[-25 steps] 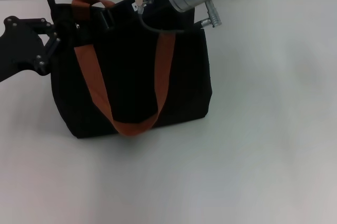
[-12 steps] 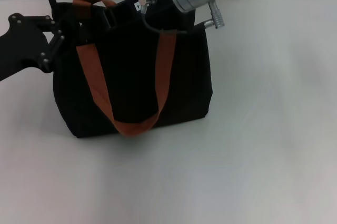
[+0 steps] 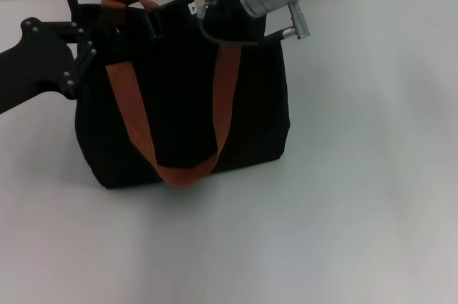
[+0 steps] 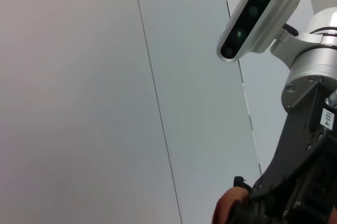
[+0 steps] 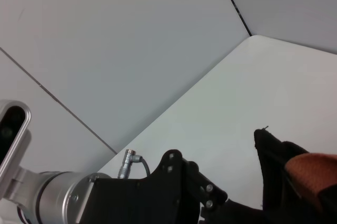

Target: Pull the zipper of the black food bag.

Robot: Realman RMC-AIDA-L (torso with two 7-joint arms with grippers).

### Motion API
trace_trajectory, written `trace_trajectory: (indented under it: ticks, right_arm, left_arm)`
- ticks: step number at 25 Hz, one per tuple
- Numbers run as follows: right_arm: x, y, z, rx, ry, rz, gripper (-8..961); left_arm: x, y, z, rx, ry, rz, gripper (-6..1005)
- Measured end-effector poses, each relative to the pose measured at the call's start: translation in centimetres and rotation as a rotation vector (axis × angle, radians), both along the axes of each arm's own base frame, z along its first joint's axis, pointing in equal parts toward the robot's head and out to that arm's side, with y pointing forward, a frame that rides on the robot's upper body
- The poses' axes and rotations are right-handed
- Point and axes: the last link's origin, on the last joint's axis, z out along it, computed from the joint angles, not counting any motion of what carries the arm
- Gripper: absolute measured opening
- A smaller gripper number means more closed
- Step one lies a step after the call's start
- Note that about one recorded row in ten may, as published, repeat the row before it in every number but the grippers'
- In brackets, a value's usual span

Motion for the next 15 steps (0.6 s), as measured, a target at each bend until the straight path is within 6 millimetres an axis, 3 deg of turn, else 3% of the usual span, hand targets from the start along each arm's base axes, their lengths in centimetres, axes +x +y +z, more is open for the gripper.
trace_trajectory:
  ticks: [15]
  right_arm:
    - [-0.4,0.16,-0.15,0.015,0.0,0.012,153]
  left_arm:
    - [-0.47,-1.01,0.54,-0.003,-0.017,-0.009,62]
